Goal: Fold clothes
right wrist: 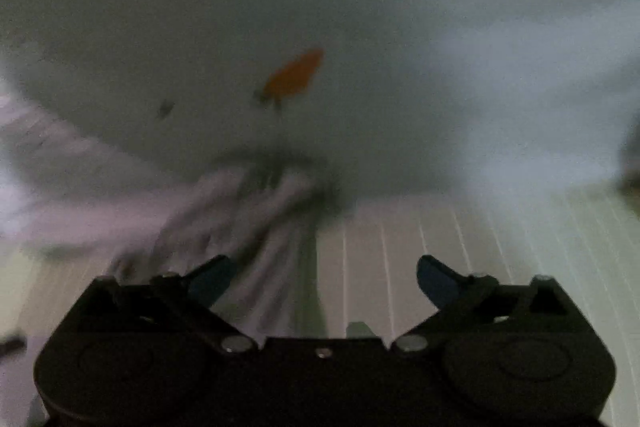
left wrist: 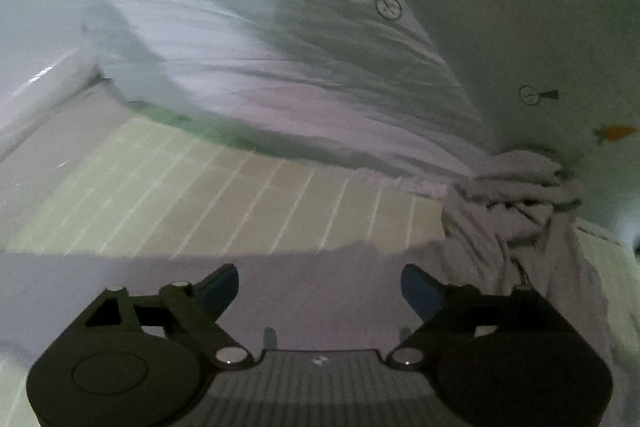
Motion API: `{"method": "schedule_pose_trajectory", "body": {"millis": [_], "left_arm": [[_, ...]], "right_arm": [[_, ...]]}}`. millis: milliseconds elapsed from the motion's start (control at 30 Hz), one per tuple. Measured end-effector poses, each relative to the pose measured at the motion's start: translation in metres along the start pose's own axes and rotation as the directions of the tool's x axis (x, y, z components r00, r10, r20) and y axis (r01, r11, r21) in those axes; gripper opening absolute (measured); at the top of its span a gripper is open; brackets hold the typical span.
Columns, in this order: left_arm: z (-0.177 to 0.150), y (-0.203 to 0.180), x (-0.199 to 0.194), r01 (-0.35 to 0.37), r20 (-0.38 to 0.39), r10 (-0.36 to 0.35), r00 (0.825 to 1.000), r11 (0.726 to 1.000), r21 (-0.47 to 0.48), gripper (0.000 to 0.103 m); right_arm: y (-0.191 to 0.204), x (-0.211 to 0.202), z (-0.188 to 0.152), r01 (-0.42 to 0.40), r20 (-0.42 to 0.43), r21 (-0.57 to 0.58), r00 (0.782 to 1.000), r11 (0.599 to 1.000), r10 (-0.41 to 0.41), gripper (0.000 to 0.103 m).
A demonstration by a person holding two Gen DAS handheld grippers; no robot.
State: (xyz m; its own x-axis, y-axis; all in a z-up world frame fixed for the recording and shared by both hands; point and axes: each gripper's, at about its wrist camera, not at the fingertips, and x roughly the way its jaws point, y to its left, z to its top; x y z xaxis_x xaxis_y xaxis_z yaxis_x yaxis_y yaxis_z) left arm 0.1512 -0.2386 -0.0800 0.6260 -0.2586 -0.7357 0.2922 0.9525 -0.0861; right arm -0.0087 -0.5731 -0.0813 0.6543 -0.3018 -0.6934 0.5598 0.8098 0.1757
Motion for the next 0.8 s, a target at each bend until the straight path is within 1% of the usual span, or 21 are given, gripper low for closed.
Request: {"method": "schedule_pose_trajectory", "body": {"millis": [67,167,333,400,467,567,700,800], "left_arm": [[-0.017,-0.002,-0.024,-0.011,0.000,0.011,1.000,1.000,-0.004,0.091],[-0.047,0.001,-0.057,-0.021,-0.012,0.021,1.000,0.999,-0.026,0.092],[-0.101,0.027,-0.100,-0.041,-0.043,0.039,0.998,0.998,-0.049,0.092],[-0.118,0.040,-0.113,-0.041,-0.058,0.038,0.998,0.998,-0.048,0.092],[-0.131,0.053,-0.121,-0.043,-0.073,0.039,0.997,0.998,-0.045,0.092],[-0.129,0.084,-0.121,-0.060,-0.080,0.055,0.995,0.997,-0.058,0.092],[-0.127,0.125,-0.121,-0.082,-0.090,0.075,0.993,0.994,-0.075,0.092],[-0.125,0.155,-0.121,-0.099,-0.096,0.090,0.991,0.991,-0.088,0.092]], "right_arm": [[-0.002,-0.031,-0.037,0.002,-0.039,0.023,0.999,1.000,-0.001,0.103],[0.010,-0.063,-0.096,-0.022,-0.123,0.001,0.992,1.000,0.022,0.103],[0.033,-0.103,-0.168,-0.058,-0.204,-0.123,0.979,0.991,0.032,0.103],[0.041,-0.107,-0.177,-0.056,-0.199,-0.154,0.980,0.986,0.024,0.103],[0.048,-0.114,-0.185,-0.052,-0.195,-0.161,0.981,0.986,0.020,0.103],[0.067,-0.112,-0.196,-0.028,-0.218,-0.169,0.976,0.985,-0.010,0.103],[0.092,-0.110,-0.212,0.008,-0.215,-0.168,0.976,0.986,-0.045,0.103],[0.111,-0.107,-0.215,0.033,-0.206,-0.137,0.977,0.990,-0.062,0.103]]}}
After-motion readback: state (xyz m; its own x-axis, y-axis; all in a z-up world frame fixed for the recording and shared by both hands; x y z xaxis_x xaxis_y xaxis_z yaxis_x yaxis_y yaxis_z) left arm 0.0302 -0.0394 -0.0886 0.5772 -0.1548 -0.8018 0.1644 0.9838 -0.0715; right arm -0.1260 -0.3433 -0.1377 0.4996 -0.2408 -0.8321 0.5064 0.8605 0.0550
